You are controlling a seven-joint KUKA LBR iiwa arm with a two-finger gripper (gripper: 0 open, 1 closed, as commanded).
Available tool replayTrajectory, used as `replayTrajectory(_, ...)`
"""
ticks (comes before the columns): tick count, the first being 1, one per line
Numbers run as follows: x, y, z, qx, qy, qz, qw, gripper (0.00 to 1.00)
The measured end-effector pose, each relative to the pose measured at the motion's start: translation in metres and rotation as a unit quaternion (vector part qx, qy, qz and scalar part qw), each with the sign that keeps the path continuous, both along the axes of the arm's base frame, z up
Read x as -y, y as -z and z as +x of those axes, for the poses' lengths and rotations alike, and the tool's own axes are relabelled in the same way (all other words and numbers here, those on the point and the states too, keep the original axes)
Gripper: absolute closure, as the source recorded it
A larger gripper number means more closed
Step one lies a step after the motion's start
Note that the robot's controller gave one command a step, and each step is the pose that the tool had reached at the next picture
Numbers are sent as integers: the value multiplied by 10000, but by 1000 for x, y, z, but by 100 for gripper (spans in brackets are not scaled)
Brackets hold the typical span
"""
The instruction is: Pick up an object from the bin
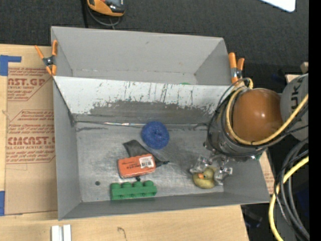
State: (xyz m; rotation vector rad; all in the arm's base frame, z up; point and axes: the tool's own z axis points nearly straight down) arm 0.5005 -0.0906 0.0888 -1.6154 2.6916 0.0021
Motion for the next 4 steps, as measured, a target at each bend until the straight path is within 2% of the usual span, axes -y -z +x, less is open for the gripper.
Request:
replayTrajectory(1, 2, -44, -2, -37, -22, 9, 10000, 0)
replayTrajectory(2, 4, -106, 1, -23, -34, 6, 10000, 0)
replayTrajectory(3, 5, -91, 5, 70, -314, -21, 9995, 0)
replayTrajectory(4, 6, -28, -8, 11, -273, -6, 9996, 0)
